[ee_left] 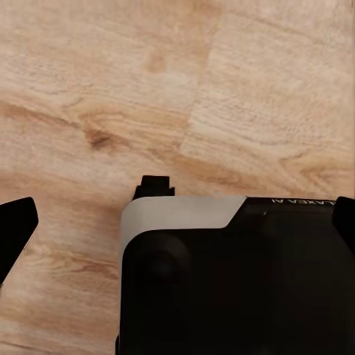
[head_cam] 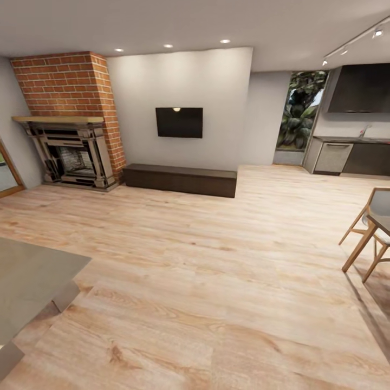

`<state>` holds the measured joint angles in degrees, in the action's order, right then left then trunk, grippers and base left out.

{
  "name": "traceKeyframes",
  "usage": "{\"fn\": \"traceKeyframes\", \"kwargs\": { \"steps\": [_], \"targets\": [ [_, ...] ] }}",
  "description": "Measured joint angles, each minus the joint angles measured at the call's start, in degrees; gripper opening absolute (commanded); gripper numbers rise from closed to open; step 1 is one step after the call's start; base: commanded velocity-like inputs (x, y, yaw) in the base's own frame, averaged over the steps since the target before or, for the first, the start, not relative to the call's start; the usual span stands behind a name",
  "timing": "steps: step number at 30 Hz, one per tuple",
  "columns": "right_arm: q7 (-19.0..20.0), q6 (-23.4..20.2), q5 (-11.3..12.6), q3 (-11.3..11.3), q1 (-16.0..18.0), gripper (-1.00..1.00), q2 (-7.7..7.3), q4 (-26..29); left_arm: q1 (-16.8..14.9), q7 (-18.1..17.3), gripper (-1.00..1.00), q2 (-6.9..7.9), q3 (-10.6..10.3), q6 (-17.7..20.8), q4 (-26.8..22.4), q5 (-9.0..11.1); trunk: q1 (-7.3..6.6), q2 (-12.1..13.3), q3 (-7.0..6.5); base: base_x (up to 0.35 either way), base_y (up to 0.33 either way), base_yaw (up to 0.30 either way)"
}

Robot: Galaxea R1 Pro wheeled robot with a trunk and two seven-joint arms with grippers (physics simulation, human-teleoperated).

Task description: Move the two storage containers from the living room to the garage. In the garage, place one container on the floor and stack the other container on top of it (either order is fine).

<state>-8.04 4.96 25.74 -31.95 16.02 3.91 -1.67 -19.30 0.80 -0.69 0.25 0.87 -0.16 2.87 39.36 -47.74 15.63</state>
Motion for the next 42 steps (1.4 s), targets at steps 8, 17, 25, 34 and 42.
{"fn": "traceKeyframes", "kwargs": {
  "steps": [8,17,25,34,42],
  "targets": [
    [0.0,0.0,0.0,0.0,0.0,1.0,0.0,0.0,0.0,0.0,1.0,0.0,0.0,0.0,0.0,0.0,0.0,0.0,0.0,0.317,0.0,0.0],
    [0.0,0.0,0.0,0.0,0.0,1.0,0.0,0.0,0.0,0.0,1.0,0.07,0.0,0.0,0.0,0.0,0.0,0.0,0.0,0.321,0.0,0.0],
    [0.0,0.0,0.0,0.0,0.0,1.0,0.0,0.0,0.0,0.0,1.0,0.06,0.0,0.0,0.0,0.0,0.0,0.0,0.0,0.321,0.0,0.0],
    [0.0,0.0,-0.1,0.0,0.0,1.0,0.0,0.0,0.0,0.0,1.0,0.02,0.0,0.0,0.0,0.0,0.0,0.0,0.0,0.321,0.0,0.0],
    [0.0,-0.1,0.1,0.0,0.0,1.0,0.02,0.0,0.0,0.0,1.0,0.0,0.0,0.0,0.0,0.0,0.0,0.0,0.0,0.321,0.0,0.0]
  ]
}}
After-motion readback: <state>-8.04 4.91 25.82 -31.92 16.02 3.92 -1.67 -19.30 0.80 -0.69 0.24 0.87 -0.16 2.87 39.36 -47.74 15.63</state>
